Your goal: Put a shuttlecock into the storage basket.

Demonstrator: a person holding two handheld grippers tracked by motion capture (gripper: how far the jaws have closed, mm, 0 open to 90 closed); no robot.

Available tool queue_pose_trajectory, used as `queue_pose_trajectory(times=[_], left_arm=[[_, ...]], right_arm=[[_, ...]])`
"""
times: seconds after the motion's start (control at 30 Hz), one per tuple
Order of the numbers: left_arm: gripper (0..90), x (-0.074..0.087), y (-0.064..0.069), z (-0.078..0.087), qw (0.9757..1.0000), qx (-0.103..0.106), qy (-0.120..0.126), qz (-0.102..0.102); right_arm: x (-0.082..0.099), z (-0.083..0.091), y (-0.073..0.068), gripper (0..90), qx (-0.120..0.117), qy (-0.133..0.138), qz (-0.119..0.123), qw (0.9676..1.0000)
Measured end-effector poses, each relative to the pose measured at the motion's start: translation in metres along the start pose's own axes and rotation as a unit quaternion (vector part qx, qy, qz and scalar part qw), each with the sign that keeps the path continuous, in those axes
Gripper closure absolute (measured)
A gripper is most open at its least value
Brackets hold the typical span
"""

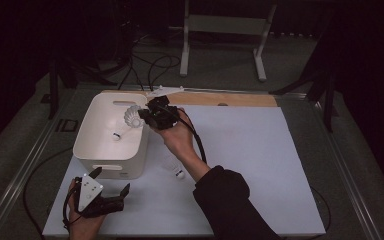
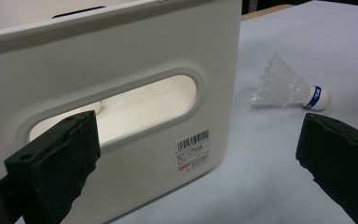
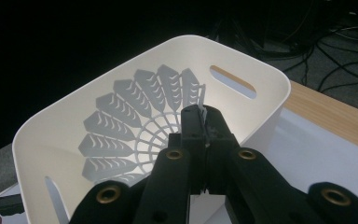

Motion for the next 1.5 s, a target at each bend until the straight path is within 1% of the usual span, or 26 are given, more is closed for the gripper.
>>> queue_pose_trajectory(times=[0.1,0.57,0.6,0.63,0.67,0.7,0.73,0.77,0.8,0.87,0.93,1.03,1.13,1.2,1.3,1.5], left_arm=[[0.2,0.000,0.000,0.000,1.0000,0.000,0.000,0.000],[0.2,0.000,0.000,0.000,1.0000,0.000,-0.001,0.000],[0.2,0.000,0.000,0.000,1.0000,0.000,-0.001,0.000],[0.2,0.000,0.000,0.000,1.0000,0.000,-0.001,0.000],[0.2,0.000,0.000,0.000,1.0000,-0.001,-0.001,-0.001],[0.2,0.000,0.000,0.000,1.0000,-0.001,0.000,0.000],[0.2,0.000,0.000,0.000,1.0000,0.000,-0.001,0.000],[0.2,0.000,0.000,0.000,1.0000,0.000,0.000,0.000],[0.2,0.000,0.000,0.000,1.0000,0.000,0.000,0.000],[0.2,0.000,0.000,0.000,1.0000,-0.001,-0.001,0.000],[0.2,0.000,0.000,0.000,1.0000,0.000,-0.001,-0.001],[0.2,0.000,0.000,0.000,1.0000,-0.001,0.000,0.000],[0.2,0.000,0.000,0.000,1.0000,0.000,-0.001,0.000],[0.2,0.000,0.000,0.000,1.0000,0.000,-0.001,0.000],[0.2,0.000,0.000,0.000,1.0000,0.000,0.000,0.000],[0.2,0.000,0.000,0.000,1.0000,0.000,0.000,0.000]], right_arm=[[0.000,-0.001,-0.001,89.3,0.000,0.000,-0.003,1.0000],[-0.002,-0.006,-0.009,89.0,-0.008,0.001,0.002,1.0000],[-0.002,-0.006,-0.010,87.2,-0.010,0.002,0.002,0.9999],[-0.002,-0.006,-0.010,81.0,-0.014,0.005,0.001,0.9999],[-0.003,-0.006,-0.010,70.5,-0.019,0.010,-0.002,0.9998],[-0.004,-0.006,-0.009,60.0,-0.026,0.015,-0.009,0.9995],[-0.005,-0.005,-0.008,53.0,-0.031,0.022,-0.024,0.9990],[-0.005,-0.005,-0.007,45.9,-0.031,0.024,-0.034,0.9987],[-0.005,-0.005,-0.006,39.6,-0.023,0.021,-0.037,0.9988],[-0.004,-0.006,-0.003,34.3,-0.018,0.013,-0.028,0.9993],[-0.003,-0.005,-0.001,29.9,-0.007,0.011,-0.022,0.9997],[-0.003,-0.004,0.000,23.3,-0.003,0.011,-0.019,0.9998],[-0.002,-0.003,0.002,18.8,0.003,0.010,-0.007,0.9999],[-0.001,-0.002,0.003,18.1,0.009,0.009,0.005,0.9999],[0.001,0.000,0.004,18.3,0.011,0.007,0.010,0.9999],[0.005,0.002,0.010,18.5,0.026,0.007,0.026,0.9993]])
Point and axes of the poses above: each handheld gripper's, and its own axes: z roughly backward along the jaws, x roughly out of its underside, y roughly to its right, the point moved 5 cm from there along -z, roughly forward along the jaws, and after that the axes turned 1 degree about x, right-handed, at the moved point
